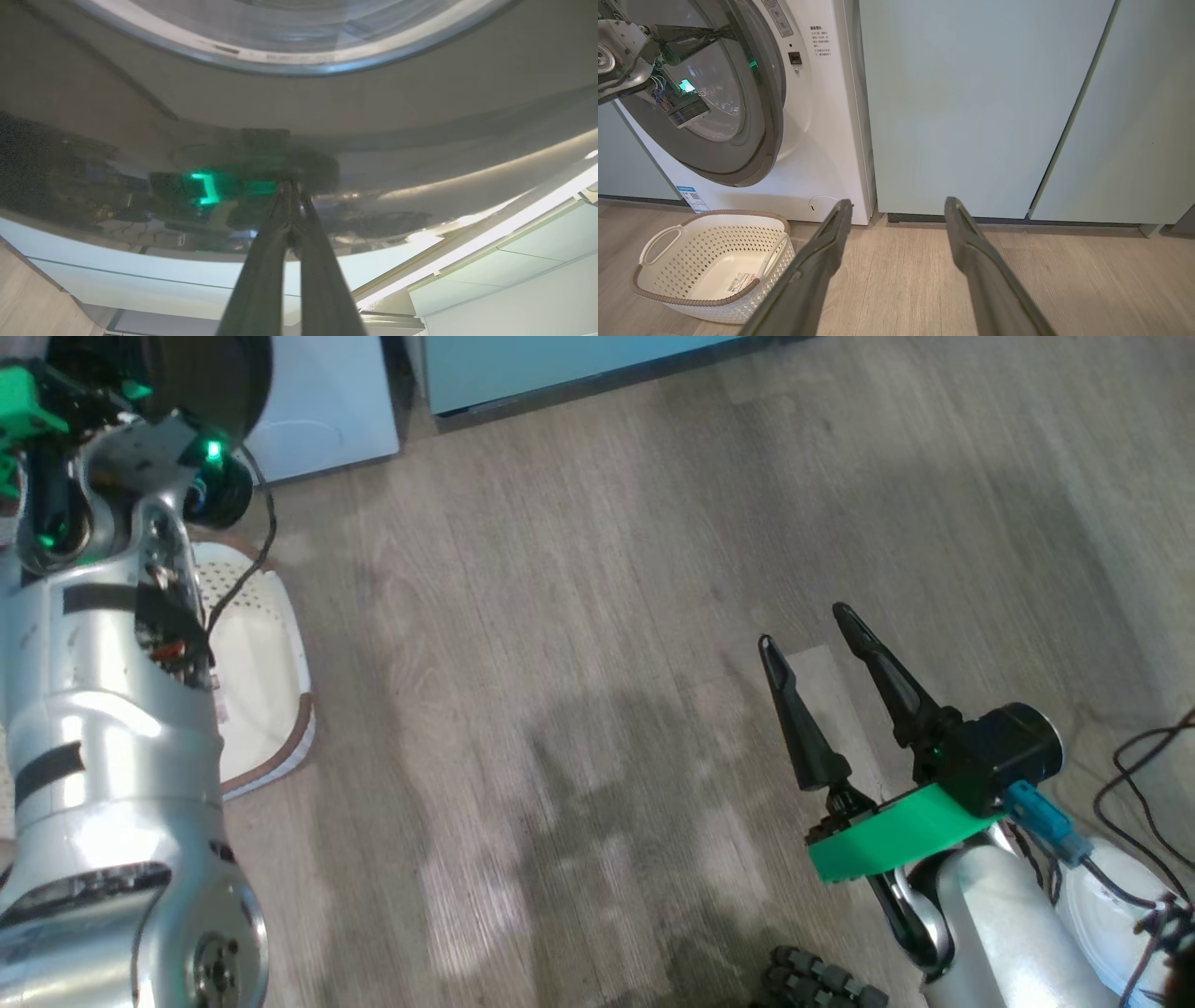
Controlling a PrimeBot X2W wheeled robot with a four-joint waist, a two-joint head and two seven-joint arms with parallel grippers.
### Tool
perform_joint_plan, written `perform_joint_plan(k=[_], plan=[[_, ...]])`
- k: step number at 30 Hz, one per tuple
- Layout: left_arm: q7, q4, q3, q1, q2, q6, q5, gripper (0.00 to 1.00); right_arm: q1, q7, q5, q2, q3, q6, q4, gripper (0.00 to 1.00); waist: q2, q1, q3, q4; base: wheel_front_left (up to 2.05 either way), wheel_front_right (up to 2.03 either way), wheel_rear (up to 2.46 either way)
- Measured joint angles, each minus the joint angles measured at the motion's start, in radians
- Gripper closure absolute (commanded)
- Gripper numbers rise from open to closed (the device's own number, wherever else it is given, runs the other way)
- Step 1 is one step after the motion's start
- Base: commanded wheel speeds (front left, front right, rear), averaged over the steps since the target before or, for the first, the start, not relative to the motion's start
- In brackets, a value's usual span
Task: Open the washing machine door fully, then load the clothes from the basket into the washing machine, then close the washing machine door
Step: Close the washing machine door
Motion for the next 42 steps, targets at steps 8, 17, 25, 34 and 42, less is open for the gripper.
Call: perform_joint_plan(k=[8,17,25,34,42], plan=[[0.008,0.023,-0.011,-0.033,-0.001,0.0,0.041,1.0,0.0,0.0,0.001,0.0,-0.008,0.0,0.0,0.0,0.0,0.0,0.002,-0.007,0.0,0.0,0.0],[0.057,0.009,-0.077,0.056,-0.001,0.0,0.029,1.0,0.0,0.0,0.001,0.001,-0.035,0.0,-0.001,0.0,0.0,0.0,-0.035,0.042,0.0,0.0,0.0],[0.073,-0.129,-0.265,0.309,0.0,0.0,0.071,1.0,0.008,0.0,-0.005,0.002,-0.086,0.0,0.015,0.0,0.0,0.0,-0.121,0.113,0.0,0.0,0.0],[0.035,-0.402,-0.528,0.573,0.093,0.0,0.335,1.0,0.076,0.0,-0.026,0.002,-0.157,0.0,0.032,0.0,0.0,0.0,-0.249,0.205,0.0,0.0,0.0],[-0.321,-0.427,-0.712,0.702,0.27,-0.008,0.716,1.0,0.126,0.0,-0.048,0.003,-0.196,0.0,0.03,0.0,0.0,0.0,-0.341,0.295,0.0,0.0,0.0]])
